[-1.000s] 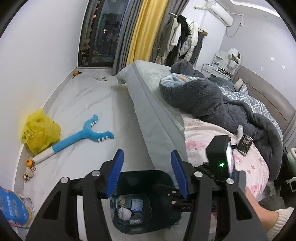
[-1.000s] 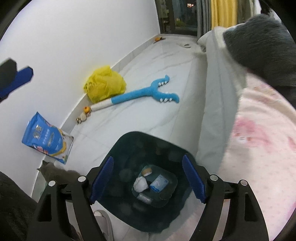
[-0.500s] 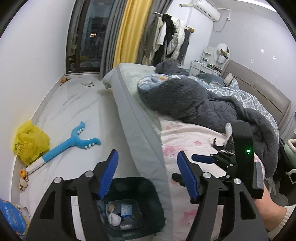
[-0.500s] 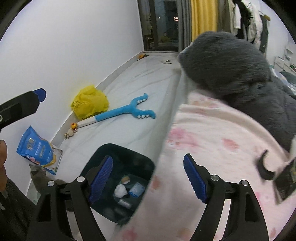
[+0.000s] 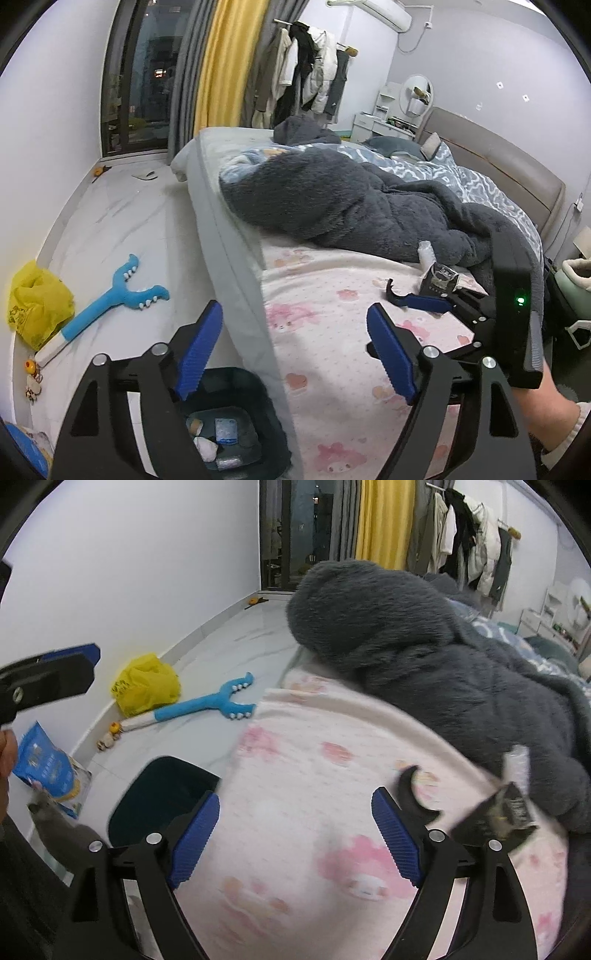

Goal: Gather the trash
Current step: 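Move both tools back over the bed toward the black carton and curved piece, then grasp the black curved plastic piece with the left tool while the right tool grasps the black carton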

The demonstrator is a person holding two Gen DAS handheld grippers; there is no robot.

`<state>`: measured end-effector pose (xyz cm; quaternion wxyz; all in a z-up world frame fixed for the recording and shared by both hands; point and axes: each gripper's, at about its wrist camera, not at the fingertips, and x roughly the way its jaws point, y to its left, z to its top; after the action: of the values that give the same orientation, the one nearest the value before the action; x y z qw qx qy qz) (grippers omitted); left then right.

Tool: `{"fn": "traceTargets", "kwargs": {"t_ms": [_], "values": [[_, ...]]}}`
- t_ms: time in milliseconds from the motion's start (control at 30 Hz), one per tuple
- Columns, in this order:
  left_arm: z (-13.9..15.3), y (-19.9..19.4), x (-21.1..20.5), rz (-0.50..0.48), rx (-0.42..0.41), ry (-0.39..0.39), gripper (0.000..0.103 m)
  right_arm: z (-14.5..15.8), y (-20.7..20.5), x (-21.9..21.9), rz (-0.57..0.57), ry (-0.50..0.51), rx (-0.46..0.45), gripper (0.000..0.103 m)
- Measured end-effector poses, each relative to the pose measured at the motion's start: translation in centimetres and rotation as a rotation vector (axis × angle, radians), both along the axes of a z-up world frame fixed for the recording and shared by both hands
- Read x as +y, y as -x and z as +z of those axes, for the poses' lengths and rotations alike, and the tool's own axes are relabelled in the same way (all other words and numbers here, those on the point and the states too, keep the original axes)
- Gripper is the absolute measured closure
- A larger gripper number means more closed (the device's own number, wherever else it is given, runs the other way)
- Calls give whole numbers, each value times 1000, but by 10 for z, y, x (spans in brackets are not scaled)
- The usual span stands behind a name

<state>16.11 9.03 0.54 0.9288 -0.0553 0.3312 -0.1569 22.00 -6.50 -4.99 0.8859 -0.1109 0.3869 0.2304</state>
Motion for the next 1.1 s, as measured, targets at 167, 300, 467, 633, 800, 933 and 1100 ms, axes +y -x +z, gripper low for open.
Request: {"fn": "traceTargets", "kwargs": {"t_ms": [167, 300, 467, 633, 800, 933, 1100], "values": [[-2, -7, -17, -34, 13, 2, 17, -2, 1, -29, -16, 45, -21, 15], [-8, -16, -37, -81, 18, -20, 15, -2, 4, -47, -20, 88, -49, 12], [-17, -27, -59, -129, 40, -28, 14, -2, 5, -71, -11, 148, -92, 10], [-25, -39, -82, -201, 48, -48, 12, -6, 3, -85, 15, 213, -128, 7], [-35, -51, -101, -254, 61, -56, 12, -12, 5, -94, 57, 292, -177, 6], [-44, -62, -118, -292, 73, -75, 12, -16, 4, -98, 90, 320, -191, 6], [-55, -76, -136, -329, 89, -86, 12, -22, 1, -104, 115, 354, -200, 6]]}}
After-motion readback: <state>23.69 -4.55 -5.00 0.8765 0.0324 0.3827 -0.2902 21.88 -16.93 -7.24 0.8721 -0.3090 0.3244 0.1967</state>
